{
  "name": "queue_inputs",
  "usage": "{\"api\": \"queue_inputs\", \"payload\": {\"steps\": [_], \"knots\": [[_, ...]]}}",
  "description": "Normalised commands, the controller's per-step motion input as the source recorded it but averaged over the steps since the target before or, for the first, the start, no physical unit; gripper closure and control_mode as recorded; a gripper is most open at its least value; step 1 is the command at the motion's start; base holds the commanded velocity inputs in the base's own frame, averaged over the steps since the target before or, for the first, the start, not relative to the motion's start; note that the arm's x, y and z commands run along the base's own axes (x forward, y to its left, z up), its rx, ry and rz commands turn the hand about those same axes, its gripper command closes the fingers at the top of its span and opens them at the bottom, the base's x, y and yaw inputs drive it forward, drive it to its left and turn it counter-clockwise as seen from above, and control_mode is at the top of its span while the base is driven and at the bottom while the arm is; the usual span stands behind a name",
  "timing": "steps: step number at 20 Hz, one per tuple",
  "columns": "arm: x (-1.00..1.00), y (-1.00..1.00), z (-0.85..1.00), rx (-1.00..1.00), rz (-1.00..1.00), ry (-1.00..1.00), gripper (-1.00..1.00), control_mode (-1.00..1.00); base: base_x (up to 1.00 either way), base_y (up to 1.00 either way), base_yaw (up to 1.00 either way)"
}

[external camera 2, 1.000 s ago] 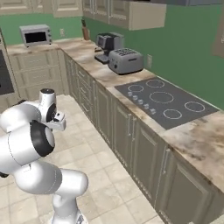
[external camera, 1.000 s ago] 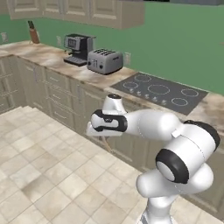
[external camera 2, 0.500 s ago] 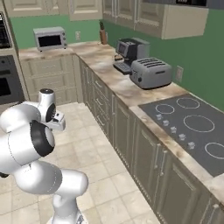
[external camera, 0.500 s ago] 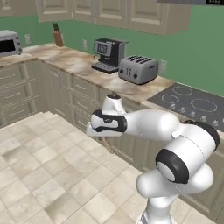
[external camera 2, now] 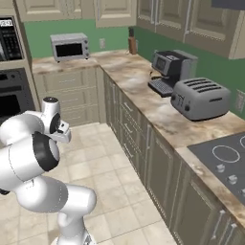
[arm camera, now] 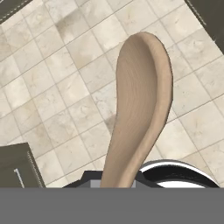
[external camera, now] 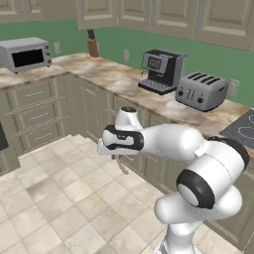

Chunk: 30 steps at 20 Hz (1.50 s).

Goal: Organize the utensils by type. Pick up the wooden spoons from the counter and place them in the open cabinet. Then pick up the metallic utensils from the counter and place them in the open drawer.

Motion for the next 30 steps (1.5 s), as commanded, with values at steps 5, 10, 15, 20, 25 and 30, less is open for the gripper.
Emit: {"api": "queue_inputs", "payload": {"steps": [5,10,15,20,25,30], "knots": [[0.0,0.0,0.0,0.0,0.0,0.0,1.0,1.0,1.0,0.39,0.07],[0.0,0.0,0.0,0.0,0.0,0.0,1.0,1.0,1.0,0.24,-0.01],[0.0,0.0,0.0,0.0,0.0,0.0,1.0,1.0,1.0,0.21,-0.04],[0.0,0.0,0.0,0.0,0.0,0.0,1.0,1.0,1.0,0.17,-0.03],[0.0,0.0,0.0,0.0,0.0,0.0,1.0,1.0,1.0,0.14,-0.13],[0.0,0.0,0.0,0.0,0.0,0.0,1.0,1.0,1.0,0.15,-0.23]]}}
